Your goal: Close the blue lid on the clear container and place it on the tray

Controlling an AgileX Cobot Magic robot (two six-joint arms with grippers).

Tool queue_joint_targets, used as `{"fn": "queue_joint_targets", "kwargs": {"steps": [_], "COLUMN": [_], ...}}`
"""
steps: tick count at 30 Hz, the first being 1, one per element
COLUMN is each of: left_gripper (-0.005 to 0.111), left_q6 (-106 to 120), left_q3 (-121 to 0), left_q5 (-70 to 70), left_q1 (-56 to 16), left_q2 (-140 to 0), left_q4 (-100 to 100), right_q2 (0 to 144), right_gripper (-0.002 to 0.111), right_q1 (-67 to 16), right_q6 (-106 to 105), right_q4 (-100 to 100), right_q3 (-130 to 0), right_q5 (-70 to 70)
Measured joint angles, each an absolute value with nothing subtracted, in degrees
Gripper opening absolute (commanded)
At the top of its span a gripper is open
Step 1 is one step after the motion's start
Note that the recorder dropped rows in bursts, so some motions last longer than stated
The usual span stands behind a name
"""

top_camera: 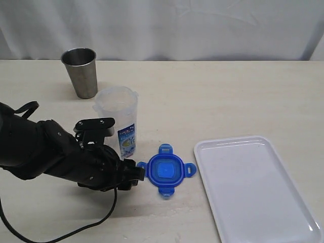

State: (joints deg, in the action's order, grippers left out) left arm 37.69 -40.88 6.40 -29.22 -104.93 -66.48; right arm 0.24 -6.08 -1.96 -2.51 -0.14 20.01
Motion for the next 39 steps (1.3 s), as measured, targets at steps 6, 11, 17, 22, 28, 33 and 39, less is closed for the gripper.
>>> {"fn": "queue_joint_targets", "kwargs": {"steps": [6,11,17,22,28,33,39], "left_gripper": [0.067,0.067,0.067,0.067,0.067,0.067,0.067], "left_q6": [37.69,37.74,37.74,37.74,37.74,37.74,37.74], "left_q3": [-40.75,-38.37,-36.84,-36.84,-36.33,-31.84,-26.81], "left_q5": [6.4,5.7,5.47,6.91,11.61,11.52,8.87], "left_q1": [-29.22,-29.22,-29.22,-29.22,-28.12,-25.01,-22.77], "left_q2": [-104.93,-103.15,-98.27,-95.49,-95.06,-93.62,-88.41], "left_q4": [-65.36,-65.23,-65.23,-63.69,-59.76,-57.13,-54.46], "right_q2": [0.24,0.24,0.24,0.24,0.24,0.24,0.24], "right_gripper": [0.004,0.004,0.004,0.004,0.004,0.004,0.004], "right_q1": [-6.08,-6.08,-6.08,-6.08,-6.08,-6.08,-6.08], "right_q6": [-1.96,-1.96,-1.96,-1.96,-1.96,-1.96,-1.96], "right_q4": [-2.51,-2.51,-2.51,-2.51,-2.51,-2.51,-2.51], "right_q3": [-0.14,-0.14,-0.14,-0.14,-0.14,-0.14,-0.14], "right_q5": [20.01,20.01,20.01,20.01,20.01,20.01,20.01]}}
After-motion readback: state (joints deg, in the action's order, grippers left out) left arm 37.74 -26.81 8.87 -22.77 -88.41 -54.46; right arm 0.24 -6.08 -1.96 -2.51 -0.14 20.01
